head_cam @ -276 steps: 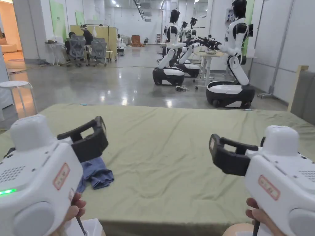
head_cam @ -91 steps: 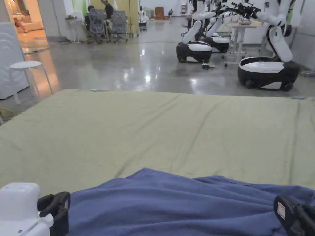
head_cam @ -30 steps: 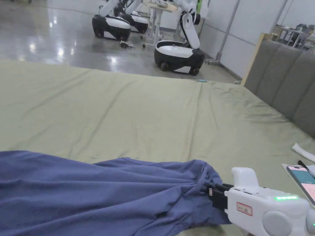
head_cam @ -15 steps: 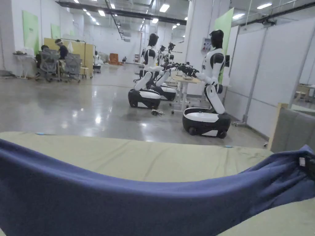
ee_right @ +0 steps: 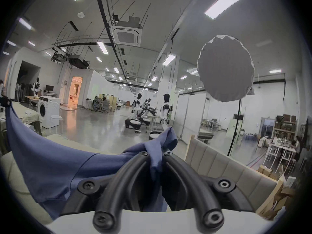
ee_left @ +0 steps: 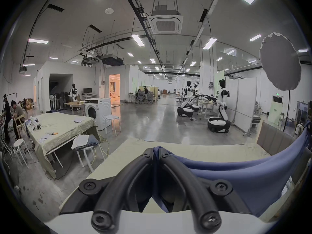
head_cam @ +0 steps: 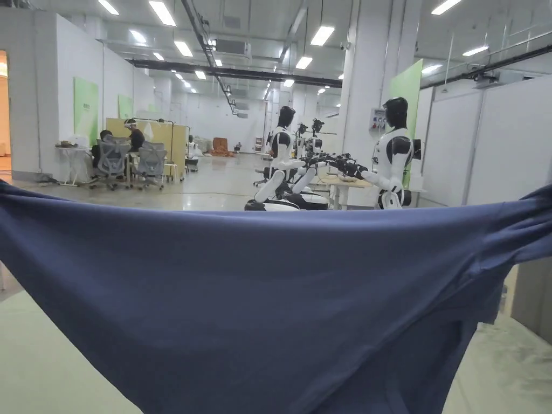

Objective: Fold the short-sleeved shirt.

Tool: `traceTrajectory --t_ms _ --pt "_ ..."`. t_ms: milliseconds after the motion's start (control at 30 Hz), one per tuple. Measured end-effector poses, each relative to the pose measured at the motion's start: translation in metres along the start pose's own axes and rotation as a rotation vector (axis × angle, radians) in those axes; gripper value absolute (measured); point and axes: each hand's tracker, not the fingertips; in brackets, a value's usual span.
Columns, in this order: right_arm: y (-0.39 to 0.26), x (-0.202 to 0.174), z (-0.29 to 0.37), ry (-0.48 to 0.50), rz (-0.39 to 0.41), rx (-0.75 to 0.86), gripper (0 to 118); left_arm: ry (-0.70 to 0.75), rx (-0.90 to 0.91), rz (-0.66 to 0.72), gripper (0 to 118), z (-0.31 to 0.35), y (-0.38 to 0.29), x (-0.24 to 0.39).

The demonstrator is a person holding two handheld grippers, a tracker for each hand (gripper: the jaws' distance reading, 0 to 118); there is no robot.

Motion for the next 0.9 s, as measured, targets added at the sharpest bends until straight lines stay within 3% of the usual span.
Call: traceTrajectory --t_ms 233,433,700,800,900 --pt "0.012 -0.018 -0.097 -0.056 0.01 0.024 9 0.061 0.021 0.004 3 -0.094 0.032 0.028" --pt "0.003 -0.036 -0.165 -0.09 0.005 0.034 9 0.083 0.019 -0.087 3 -0.149 0.024 0.067" --pt "-0.081 -0.057 -0.227 -0.089 0.043 -0.037 9 0.102 -0.067 -0.099 3 -0.229 -0.046 0.095" --pt "-0.124 -0.066 -0.231 -0.047 0.033 -0.059 9 0.117 -0.136 -0.198 3 -0.256 -0.094 0.106" --pt "-0.167 -0.073 -0.233 -0.026 0.023 -0.126 9 0.089 -0.157 -0.203 3 -0.257 -0.139 0.111"
